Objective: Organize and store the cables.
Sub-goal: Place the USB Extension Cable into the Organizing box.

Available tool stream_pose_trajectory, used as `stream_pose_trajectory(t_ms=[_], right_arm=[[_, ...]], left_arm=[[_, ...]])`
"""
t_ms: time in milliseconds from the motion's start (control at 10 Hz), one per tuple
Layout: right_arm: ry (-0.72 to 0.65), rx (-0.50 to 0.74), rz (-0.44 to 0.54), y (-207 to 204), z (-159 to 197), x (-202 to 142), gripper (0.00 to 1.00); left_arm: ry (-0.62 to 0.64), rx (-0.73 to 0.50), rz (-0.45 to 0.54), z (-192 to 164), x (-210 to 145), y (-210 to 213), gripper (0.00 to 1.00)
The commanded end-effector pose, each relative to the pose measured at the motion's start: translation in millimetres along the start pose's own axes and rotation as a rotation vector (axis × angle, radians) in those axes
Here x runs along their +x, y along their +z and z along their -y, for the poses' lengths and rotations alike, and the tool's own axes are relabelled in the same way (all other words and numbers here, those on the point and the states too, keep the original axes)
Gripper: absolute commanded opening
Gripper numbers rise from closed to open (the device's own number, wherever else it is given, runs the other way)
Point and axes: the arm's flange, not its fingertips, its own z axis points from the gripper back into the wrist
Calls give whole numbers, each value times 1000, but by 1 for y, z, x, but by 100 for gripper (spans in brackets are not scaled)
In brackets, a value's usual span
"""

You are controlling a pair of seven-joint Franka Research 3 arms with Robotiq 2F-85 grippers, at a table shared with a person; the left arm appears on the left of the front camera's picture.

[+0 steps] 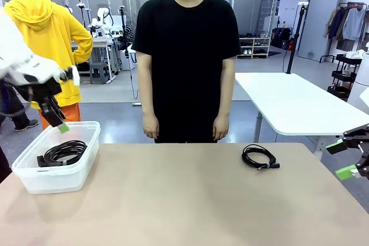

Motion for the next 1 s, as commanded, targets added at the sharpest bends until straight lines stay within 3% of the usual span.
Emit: stream_pose_trajectory(t_ms=[0, 300, 500, 700, 900], right_arm=[[7, 2, 15, 1, 1, 0, 100], [7, 2, 15, 1, 1, 0, 100], [7, 2, 15, 1, 1, 0, 100], [7, 2, 15, 1, 1, 0, 100], [7, 2, 15, 1, 1, 0, 100]], left_arm=[[32, -100, 143, 37, -34, 45, 69], [47, -95, 310, 96, -65, 55, 69], [38, -85, 369, 114, -82, 40, 69], [11, -89, 383, 117, -86, 39, 69], [54, -97, 323, 116, -84, 44, 69]])
